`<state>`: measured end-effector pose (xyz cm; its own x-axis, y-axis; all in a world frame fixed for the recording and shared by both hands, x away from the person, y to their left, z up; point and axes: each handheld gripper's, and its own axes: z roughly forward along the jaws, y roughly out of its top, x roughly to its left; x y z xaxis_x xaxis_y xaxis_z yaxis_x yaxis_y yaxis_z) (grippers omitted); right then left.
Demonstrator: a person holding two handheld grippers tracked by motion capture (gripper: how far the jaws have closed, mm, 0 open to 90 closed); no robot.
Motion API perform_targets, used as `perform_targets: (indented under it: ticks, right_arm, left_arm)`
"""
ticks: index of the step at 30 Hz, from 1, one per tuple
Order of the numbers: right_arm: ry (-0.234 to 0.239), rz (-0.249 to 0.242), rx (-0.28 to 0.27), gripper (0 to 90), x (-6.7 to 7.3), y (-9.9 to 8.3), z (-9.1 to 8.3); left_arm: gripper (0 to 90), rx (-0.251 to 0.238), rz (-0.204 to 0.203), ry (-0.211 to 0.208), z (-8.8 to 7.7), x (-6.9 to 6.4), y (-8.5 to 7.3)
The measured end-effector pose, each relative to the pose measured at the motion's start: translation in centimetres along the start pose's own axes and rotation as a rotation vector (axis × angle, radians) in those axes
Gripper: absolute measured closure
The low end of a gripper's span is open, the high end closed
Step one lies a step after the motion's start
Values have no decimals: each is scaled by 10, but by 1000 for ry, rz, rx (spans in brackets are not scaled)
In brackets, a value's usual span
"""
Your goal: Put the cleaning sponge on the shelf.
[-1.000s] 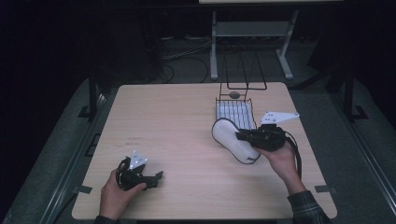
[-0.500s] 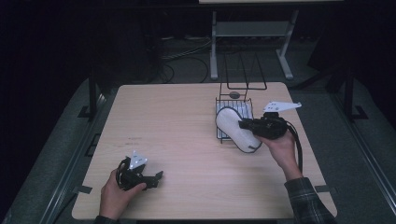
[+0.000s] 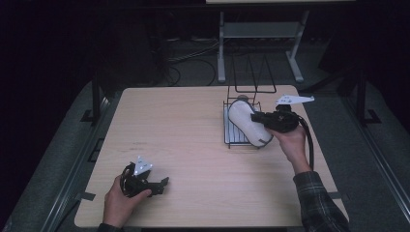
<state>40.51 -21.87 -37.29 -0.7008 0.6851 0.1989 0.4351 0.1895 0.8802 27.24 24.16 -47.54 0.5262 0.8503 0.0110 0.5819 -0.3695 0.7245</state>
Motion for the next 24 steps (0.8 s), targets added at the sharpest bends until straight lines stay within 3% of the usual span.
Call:
perform_targets:
  ticks: [14,24]
  right_arm:
    - [-24,49,-9,804,-25,4,20]
    - [-35,66,21,802,-38,6,38]
  left_arm:
    - [126,-1,-1,0,0,0,0]
    - [126,0,0,0,0,0,0]
